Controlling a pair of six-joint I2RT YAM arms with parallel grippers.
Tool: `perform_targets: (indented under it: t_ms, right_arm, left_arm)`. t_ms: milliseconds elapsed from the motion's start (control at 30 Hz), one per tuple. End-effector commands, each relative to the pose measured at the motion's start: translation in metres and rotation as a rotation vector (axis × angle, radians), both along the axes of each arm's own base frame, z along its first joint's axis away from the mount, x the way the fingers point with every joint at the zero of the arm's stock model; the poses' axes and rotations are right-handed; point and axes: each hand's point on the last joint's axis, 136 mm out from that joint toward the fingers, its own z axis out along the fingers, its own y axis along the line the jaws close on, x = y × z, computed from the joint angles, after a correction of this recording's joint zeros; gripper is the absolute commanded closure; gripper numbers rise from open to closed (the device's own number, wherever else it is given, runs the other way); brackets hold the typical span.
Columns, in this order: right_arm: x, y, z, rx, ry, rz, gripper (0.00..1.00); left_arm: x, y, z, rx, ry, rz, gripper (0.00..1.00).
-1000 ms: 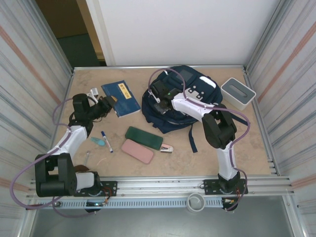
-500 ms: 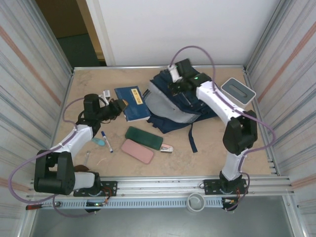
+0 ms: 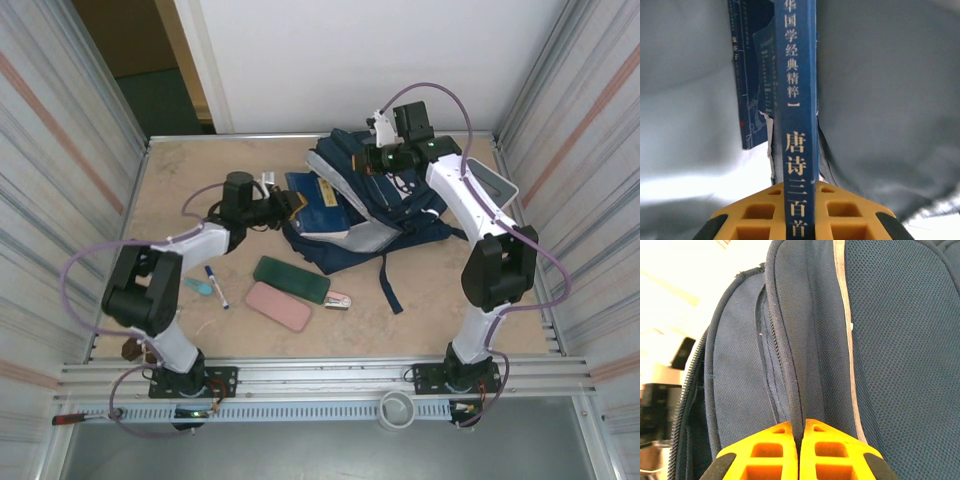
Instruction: Pack books, pencil case, and school supplies into a backpack
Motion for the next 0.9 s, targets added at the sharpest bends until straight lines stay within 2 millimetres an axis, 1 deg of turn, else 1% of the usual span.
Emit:
perform_targets:
  t_ms: [0, 133, 167, 200, 300, 367, 400, 467, 500, 533, 600, 633, 667, 700, 733, 800, 867]
  right_arm:
    - [0.007, 0.017, 0.057, 0.154, -0.109, 0.062, 1.0]
    - [0.008, 0.018, 0.057, 0.167, -0.098, 0.068, 1.0]
    - [0.009, 0.018, 0.056, 0.169, -0.095, 0.069, 1.0]
    - [0.009, 0.018, 0.055, 0.172, -0.092, 0.069, 1.0]
    - [0.011, 0.02, 0.049, 0.177, -0.078, 0.071, 1.0]
    - [0.012, 0.021, 0.045, 0.18, -0.067, 0.07, 1.0]
    - [0.013, 0.021, 0.043, 0.182, -0.062, 0.07, 1.0]
    - [0.014, 0.021, 0.039, 0.183, -0.054, 0.068, 1.0]
    - [0.014, 0.021, 0.038, 0.183, -0.052, 0.067, 1.0]
    - [0.015, 0.021, 0.035, 0.183, -0.049, 0.065, 1.0]
    - [0.016, 0.021, 0.031, 0.183, -0.041, 0.063, 1.0]
    - [0.015, 0.022, 0.029, 0.182, -0.035, 0.064, 1.0]
    - [0.016, 0.021, 0.027, 0.183, -0.032, 0.065, 1.0]
    - [0.016, 0.021, 0.026, 0.183, -0.03, 0.065, 1.0]
    - [0.016, 0.02, 0.023, 0.181, -0.026, 0.065, 1.0]
    - [0.017, 0.019, 0.02, 0.185, -0.021, 0.062, 1.0]
    - [0.018, 0.021, 0.018, 0.197, -0.017, 0.066, 1.0]
  left_arm:
    - [0.021, -0.028, 0.031, -0.087, -0.073, -0.025, 1.0]
    - [0.046, -0.059, 0.028, -0.095, -0.089, -0.047, 1.0]
    - [0.053, -0.065, 0.023, -0.085, -0.09, -0.038, 1.0]
    - [0.059, -0.069, 0.018, -0.072, -0.088, -0.022, 1.0]
    - [0.083, -0.074, -0.008, -0.024, -0.082, 0.065, 1.0]
    - [0.097, -0.078, -0.031, 0.003, -0.066, 0.117, 1.0]
    - [0.103, -0.084, -0.038, 0.007, -0.056, 0.131, 1.0]
    - [0.113, -0.099, -0.046, 0.004, -0.055, 0.128, 0.99]
    - [0.117, -0.107, -0.051, 0.007, -0.043, 0.122, 0.97]
    - [0.119, -0.115, -0.052, 0.007, -0.05, 0.111, 0.91]
    - [0.116, -0.127, -0.056, 0.01, -0.043, 0.077, 0.77]
    - [0.113, -0.128, -0.056, 0.012, -0.048, 0.059, 0.71]
    - [0.11, -0.124, -0.057, 0.027, -0.05, 0.053, 0.66]
    - [0.105, -0.116, -0.059, 0.056, -0.053, 0.052, 0.61]
    - [0.101, -0.107, -0.061, 0.085, -0.053, 0.053, 0.58]
    - [0.093, -0.088, -0.056, 0.14, -0.074, 0.061, 0.51]
    - [0.083, -0.076, -0.052, 0.188, -0.086, 0.059, 0.47]
